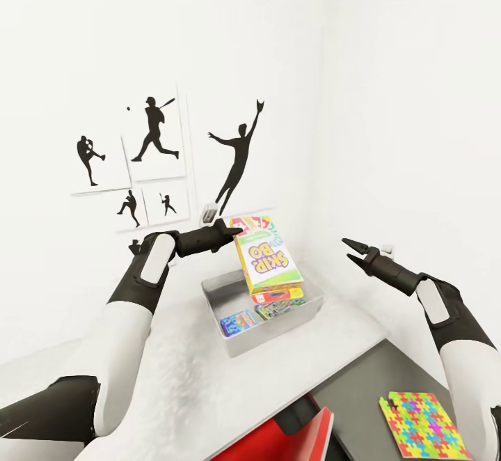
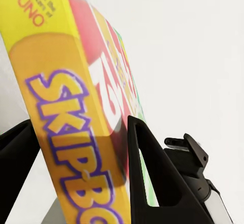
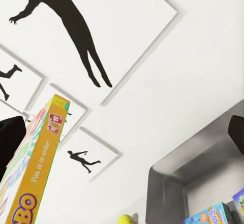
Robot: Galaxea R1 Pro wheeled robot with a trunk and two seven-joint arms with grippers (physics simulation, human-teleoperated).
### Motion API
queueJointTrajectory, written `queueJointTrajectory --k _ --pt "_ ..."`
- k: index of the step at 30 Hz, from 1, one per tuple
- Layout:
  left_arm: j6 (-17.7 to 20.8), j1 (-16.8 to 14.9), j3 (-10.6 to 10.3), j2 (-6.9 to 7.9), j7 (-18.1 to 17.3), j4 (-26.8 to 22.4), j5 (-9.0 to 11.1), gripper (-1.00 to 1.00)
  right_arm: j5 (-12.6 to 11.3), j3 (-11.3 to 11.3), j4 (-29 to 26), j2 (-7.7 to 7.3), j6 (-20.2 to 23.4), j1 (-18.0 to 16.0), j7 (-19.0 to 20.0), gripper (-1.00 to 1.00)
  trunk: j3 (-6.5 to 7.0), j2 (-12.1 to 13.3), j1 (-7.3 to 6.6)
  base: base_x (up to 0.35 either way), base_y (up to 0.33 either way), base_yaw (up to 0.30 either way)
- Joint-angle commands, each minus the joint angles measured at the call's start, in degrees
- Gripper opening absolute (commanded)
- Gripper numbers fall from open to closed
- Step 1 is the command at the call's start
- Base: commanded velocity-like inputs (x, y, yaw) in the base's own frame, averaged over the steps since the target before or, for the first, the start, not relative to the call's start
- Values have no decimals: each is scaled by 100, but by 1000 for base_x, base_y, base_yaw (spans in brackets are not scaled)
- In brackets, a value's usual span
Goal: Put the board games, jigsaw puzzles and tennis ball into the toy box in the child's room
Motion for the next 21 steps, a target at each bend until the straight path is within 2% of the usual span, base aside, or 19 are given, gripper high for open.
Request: queueJointTrajectory --k 1,21 --pt "36 -3 29 -8 -38 2 -32 -100 -15 -8 3 -1 34 -2 6 100 -3 -4 2 0 -16 0" --pt "47 -4 37 -2 -22 2 -35 -100 -15 -4 -38 1 20 -2 -19 100 -3 -4 2 0 -2 0"
